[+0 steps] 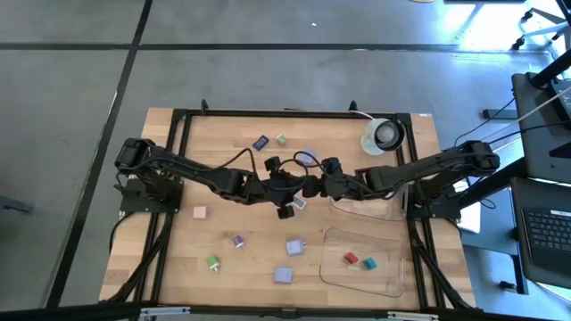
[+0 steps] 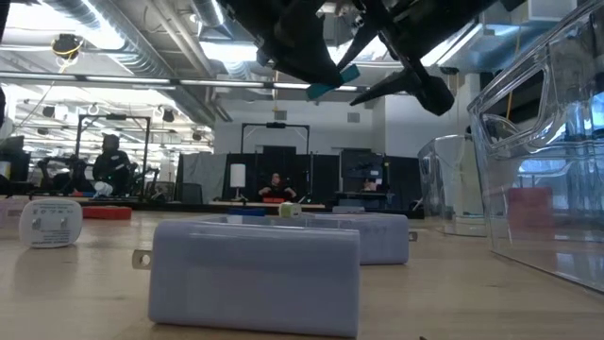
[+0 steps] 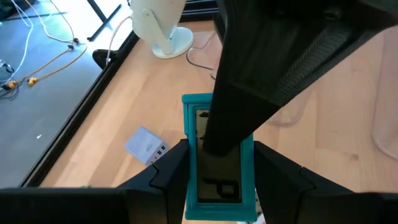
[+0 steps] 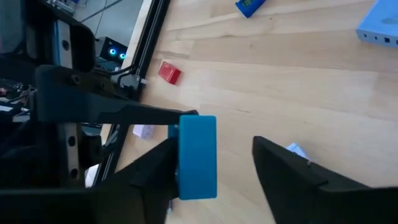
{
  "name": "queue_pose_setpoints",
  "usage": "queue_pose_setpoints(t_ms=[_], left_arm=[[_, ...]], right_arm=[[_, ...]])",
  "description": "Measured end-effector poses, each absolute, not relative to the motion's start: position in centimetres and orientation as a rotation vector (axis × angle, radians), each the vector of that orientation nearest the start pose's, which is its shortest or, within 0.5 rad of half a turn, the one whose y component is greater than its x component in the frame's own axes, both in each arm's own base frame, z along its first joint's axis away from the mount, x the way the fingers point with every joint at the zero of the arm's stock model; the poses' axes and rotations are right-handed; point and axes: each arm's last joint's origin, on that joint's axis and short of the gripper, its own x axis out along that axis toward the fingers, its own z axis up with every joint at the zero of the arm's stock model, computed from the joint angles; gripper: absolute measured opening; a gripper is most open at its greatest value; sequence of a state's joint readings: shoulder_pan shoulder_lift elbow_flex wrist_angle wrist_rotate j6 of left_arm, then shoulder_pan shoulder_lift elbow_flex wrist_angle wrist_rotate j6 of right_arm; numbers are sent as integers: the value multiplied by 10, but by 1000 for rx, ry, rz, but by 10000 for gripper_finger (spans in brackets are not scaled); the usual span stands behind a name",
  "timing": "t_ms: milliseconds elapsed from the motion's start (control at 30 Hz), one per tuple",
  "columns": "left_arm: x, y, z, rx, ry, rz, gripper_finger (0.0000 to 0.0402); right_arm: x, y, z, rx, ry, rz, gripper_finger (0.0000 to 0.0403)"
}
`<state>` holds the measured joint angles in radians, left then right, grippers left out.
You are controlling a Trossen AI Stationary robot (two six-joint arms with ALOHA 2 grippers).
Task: Pick & Place Office items
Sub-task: Put the blue digital timer into the bottom transparent bin
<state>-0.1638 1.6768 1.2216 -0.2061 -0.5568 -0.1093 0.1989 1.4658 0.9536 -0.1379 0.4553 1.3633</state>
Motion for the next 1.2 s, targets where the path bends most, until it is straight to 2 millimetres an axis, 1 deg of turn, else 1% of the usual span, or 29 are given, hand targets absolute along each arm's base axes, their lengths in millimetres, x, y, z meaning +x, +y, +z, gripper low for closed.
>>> queue_pose_setpoints(t_ms=[300, 367, 500, 667, 833, 900, 1067, 1200], left_arm=[[365, -45, 255, 121, 598, 408, 149], [365, -45, 255, 122, 598, 411, 151], [365, -45, 255, 116, 592, 417, 163], [366, -47, 257, 102, 573, 412, 192], [365, -50, 259, 35, 553, 426, 225], [364, -49, 261, -8, 537, 438, 235], [356, -48, 274, -85, 516, 427, 246], [346, -47, 282, -82, 531, 428, 243]], right_arm=[[307, 49, 243, 1124, 327, -601, 76], [307, 49, 243, 1125, 327, -603, 60], [307, 49, 244, 1112, 327, -595, 61], [306, 49, 241, 1093, 355, -598, 68], [305, 49, 240, 1077, 378, -607, 67], [302, 49, 242, 1074, 388, -603, 65], [284, 51, 254, 1042, 434, -602, 67], [263, 61, 271, 1036, 459, -542, 67]])
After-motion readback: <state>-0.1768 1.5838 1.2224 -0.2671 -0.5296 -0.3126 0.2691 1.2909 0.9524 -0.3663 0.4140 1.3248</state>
